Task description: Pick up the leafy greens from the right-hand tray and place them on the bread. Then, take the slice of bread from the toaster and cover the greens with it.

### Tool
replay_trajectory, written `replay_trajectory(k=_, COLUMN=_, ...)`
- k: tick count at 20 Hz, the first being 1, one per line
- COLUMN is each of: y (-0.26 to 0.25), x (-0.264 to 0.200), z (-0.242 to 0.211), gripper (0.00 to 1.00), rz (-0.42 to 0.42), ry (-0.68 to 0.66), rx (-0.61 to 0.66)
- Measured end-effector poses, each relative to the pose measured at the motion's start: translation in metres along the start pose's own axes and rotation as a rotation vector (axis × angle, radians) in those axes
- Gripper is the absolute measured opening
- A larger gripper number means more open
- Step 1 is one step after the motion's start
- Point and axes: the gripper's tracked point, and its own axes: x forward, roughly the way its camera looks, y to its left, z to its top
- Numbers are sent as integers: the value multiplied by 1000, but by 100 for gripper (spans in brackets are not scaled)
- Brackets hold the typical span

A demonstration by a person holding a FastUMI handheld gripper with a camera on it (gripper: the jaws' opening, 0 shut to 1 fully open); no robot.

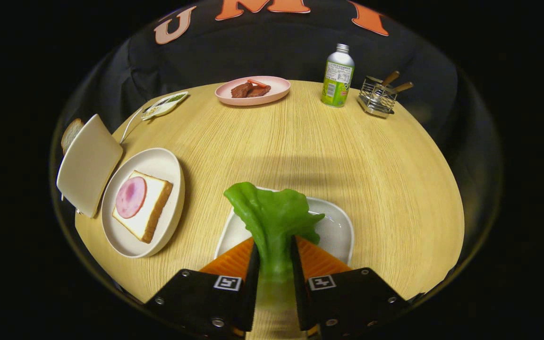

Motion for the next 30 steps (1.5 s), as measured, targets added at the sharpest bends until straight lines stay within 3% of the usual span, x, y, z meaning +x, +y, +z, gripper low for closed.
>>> replay_trajectory(k=2, y=1, x=-2, z=5, gripper=17, rz=19, ry=-13, rx=47)
replay_trajectory(k=3, y=2, x=-4, z=8, gripper=15, rz=31, ry=-9, rx=80)
replay_trajectory(k=6, y=15, x=-17, z=19, gripper=15, rz=87, ry=-47, rx=108)
replay_trajectory(k=15, y=90, x=-59, z=59, gripper=15, rz=238, ry=-188, rx=-8)
replay_trajectory(k=30, y=186, x=-14, z=64, gripper=15, rz=327, ry=-106, rx=-103)
